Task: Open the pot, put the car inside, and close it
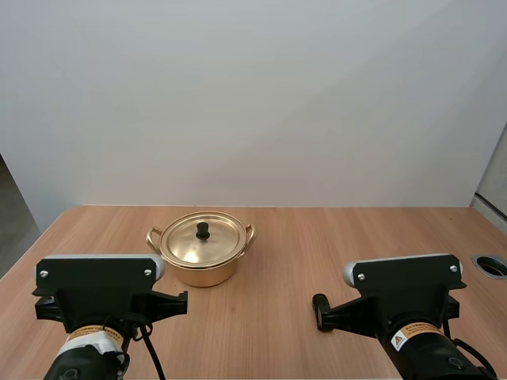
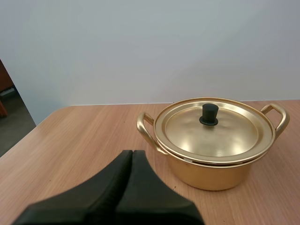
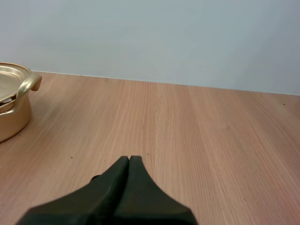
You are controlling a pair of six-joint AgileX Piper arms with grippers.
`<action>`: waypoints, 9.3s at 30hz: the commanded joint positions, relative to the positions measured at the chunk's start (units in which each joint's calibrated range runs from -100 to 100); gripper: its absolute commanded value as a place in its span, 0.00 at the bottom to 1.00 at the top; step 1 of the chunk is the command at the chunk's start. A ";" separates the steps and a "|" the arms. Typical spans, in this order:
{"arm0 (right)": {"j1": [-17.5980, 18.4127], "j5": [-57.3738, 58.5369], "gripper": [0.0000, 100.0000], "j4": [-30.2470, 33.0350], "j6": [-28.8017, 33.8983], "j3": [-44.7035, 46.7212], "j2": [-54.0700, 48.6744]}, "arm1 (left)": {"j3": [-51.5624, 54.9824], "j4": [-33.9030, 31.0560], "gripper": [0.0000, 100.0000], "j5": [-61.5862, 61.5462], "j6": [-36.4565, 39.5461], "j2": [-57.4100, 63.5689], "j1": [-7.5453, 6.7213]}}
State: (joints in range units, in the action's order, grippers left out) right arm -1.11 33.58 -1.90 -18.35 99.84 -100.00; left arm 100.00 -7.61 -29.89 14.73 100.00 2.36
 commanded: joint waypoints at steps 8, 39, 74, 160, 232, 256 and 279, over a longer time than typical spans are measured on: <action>-0.02 0.11 0.00 0.03 -0.04 -0.01 0.00 | 0.00 0.08 0.00 -0.04 0.04 0.00 -0.02; -0.18 20.85 0.00 -5.77 -24.14 -26.32 11.55 | -39.73 21.38 0.00 -38.86 -41.89 -25.65 -0.09; -0.86 25.21 0.00 -8.97 -25.30 -26.38 16.93 | -57.63 34.90 1.00 -37.27 -43.21 -81.63 -0.09; -3.21 25.38 0.00 -9.08 -25.30 -26.38 16.93 | -57.63 44.25 0.08 -25.89 -55.30 -96.85 -0.15; -1.17 22.73 0.67 -20.18 -33.00 -35.47 85.06 | -70.95 56.21 0.00 -25.71 -45.68 -43.49 6.31; 3.89 23.15 0.00 -75.57 -72.77 -51.92 77.95 | -70.95 67.87 0.00 -29.63 -42.85 -39.18 14.66; 18.25 1.73 0.00 -76.64 -78.61 -61.96 100.53 | -70.95 72.97 0.00 -38.63 -45.77 -29.45 17.91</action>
State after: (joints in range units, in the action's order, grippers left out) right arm 17.11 35.02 -79.08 -96.97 37.99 -0.55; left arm 29.09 65.55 -68.52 -31.09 70.54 20.09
